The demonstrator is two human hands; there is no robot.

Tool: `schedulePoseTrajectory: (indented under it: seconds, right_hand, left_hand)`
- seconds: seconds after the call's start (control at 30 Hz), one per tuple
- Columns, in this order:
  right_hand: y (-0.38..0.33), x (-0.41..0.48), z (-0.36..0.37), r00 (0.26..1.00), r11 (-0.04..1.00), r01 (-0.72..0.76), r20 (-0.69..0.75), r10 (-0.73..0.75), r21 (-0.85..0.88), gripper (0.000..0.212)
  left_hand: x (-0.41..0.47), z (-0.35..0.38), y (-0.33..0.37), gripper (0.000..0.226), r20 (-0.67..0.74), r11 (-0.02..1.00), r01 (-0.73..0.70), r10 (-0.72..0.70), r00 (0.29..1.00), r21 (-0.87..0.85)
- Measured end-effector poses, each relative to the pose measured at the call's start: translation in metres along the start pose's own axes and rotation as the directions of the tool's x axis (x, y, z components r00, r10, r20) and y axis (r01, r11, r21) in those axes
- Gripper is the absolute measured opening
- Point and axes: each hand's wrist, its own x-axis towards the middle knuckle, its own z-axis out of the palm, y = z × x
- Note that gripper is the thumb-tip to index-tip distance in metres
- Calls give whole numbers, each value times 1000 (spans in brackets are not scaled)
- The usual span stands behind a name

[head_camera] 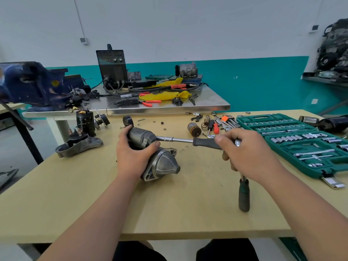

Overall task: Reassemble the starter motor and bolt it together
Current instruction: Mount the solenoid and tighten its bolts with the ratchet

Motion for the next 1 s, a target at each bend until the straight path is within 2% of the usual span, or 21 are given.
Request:
schedulePoseTrajectory:
  seconds: [0.03,0.07,0.1,0.13,0.23,0.3,0.4,0.43,0.53,0.6,0.67,0.7,0.77,0.83,0.87,0.97,1.0]
  right_hand:
    - [0,-1,-3,997,999,45,67,-44,-18,13]
    - [-1,-4,-6,987,993,99,129,-91,-62,26]
    - [-1,-5,-7,980,983,149,152,-133,-104,34]
    - [-2,-7,-6,979,977,175,131,-159,-122,33]
    - [-4,-4,4,993,994,102,-51,-105,-45,3]
    - [-4,-3,5,999,999,42,-26,-42,3,8]
    - [-10,-5,-2,983,983,159,111,-149,-88,31]
    - [-12,-5,-2,980,979,181,97,-172,-95,31]
    - [-12,1,3,992,991,121,-35,-123,-55,14]
    - [-10,3,0,996,995,91,20,-91,-27,15]
    - [-11,0,-5,984,989,135,127,-126,-68,33]
    - [-13,-2,-5,979,980,168,134,-154,-103,34]
    - [-11,-3,0,986,981,165,50,-161,-102,15]
    - [-12,-4,6,992,991,114,-40,-117,-63,10]
    - [-8,-3,5,996,994,93,-6,-94,-49,6]
    - [-13,-5,-1,985,987,123,132,-109,-102,30]
    - [-11,-4,0,985,984,137,122,-122,-118,30]
  left_hand:
    - [0,0,0,94,1,1000,1,-1,1000,0]
    - [1,1,0,94,-1,1000,1,-1,1000,-1]
    - [1,1,0,94,-3,1000,0,0,1000,-1]
    - [1,0,0,94,-3,1000,1,-1,1000,-1]
    - [1,0,-1,92,-1,1000,-9,9,1000,-6]
    - [1,0,-1,92,-9,1000,-9,9,1000,-8]
    - [1,0,-1,92,-14,1000,-8,8,1000,-4]
    - [1,0,-1,93,-14,1000,-8,7,1000,-4]
    - [1,0,-1,92,-14,1000,-5,5,1000,-14]
    - [1,0,-2,90,-20,1000,-10,10,1000,-20]
    - [0,0,-2,90,-24,1000,-15,15,1000,-23]
    - [1,0,-2,90,-25,1000,-15,14,1000,-25]
    - [1,0,-2,90,-24,1000,-12,11,1000,-29]
    - [2,0,-3,91,-24,999,-14,14,1000,-31]
    - [2,0,-3,91,-25,999,-17,16,1000,-31]
    - [2,-1,-3,91,-32,999,-21,20,999,-32]
    - [2,-1,-3,90,-33,999,-22,21,999,-32]
